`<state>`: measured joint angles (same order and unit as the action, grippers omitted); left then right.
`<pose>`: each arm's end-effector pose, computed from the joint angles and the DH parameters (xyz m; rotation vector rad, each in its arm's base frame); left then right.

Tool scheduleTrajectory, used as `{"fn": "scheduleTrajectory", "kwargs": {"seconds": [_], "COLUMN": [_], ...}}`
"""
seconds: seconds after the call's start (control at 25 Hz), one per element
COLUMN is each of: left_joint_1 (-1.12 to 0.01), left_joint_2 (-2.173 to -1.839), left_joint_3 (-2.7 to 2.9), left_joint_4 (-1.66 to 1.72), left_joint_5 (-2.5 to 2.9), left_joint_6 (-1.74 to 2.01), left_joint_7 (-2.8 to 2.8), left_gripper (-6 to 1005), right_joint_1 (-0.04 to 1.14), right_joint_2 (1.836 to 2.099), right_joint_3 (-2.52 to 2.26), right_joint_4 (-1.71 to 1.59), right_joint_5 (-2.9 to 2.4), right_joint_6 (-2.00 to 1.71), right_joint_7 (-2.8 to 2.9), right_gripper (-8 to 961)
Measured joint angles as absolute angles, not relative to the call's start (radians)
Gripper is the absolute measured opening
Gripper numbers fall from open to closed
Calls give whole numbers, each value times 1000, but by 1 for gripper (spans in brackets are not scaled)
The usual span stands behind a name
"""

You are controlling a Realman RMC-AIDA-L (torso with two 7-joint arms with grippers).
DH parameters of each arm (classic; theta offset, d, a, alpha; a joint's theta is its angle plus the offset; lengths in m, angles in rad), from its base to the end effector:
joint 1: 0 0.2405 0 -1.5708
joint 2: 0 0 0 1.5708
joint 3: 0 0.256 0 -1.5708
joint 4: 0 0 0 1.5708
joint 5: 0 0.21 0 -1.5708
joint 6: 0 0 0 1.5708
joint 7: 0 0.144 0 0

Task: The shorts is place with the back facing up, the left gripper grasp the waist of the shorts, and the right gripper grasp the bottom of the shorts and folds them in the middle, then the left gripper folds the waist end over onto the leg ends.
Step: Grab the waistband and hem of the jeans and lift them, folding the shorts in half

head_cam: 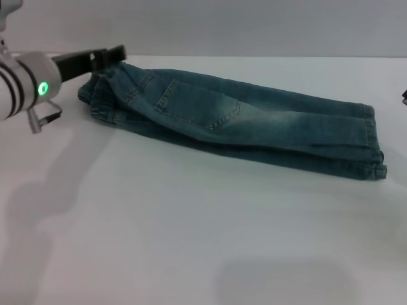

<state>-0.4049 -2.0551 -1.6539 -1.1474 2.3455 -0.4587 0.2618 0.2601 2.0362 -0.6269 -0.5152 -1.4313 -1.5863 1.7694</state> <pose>-0.2299 0.4180 0.0187 -1.8359 -1.1514 -0.4634 0.3267 0.2792 0.0608 -1.9130 1.3484 1.4272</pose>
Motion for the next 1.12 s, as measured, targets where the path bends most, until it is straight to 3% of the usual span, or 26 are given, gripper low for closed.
{"fn": "scheduleTrajectory", "kwargs": {"seconds": [0.4,1.12], "left_joint_1": [-494,-495], "left_joint_2": [-2055,-2055], "left_joint_3": [-1691,-1692], "left_joint_4": [-961,-962], "left_joint_5": [2484,2588], "left_joint_6": [-457,-522], "left_joint_7": [267,280], "left_gripper": [820,819], "right_joint_1": [263,260], "right_joint_2": [2038,2049], "right_joint_3": [-627,-640], "right_joint_4": [-516,-514], "right_joint_5": [-1433,-1433], "right_joint_6": [-1641,-1646], "right_joint_7": [1769,1771], "right_gripper": [426,425]}}
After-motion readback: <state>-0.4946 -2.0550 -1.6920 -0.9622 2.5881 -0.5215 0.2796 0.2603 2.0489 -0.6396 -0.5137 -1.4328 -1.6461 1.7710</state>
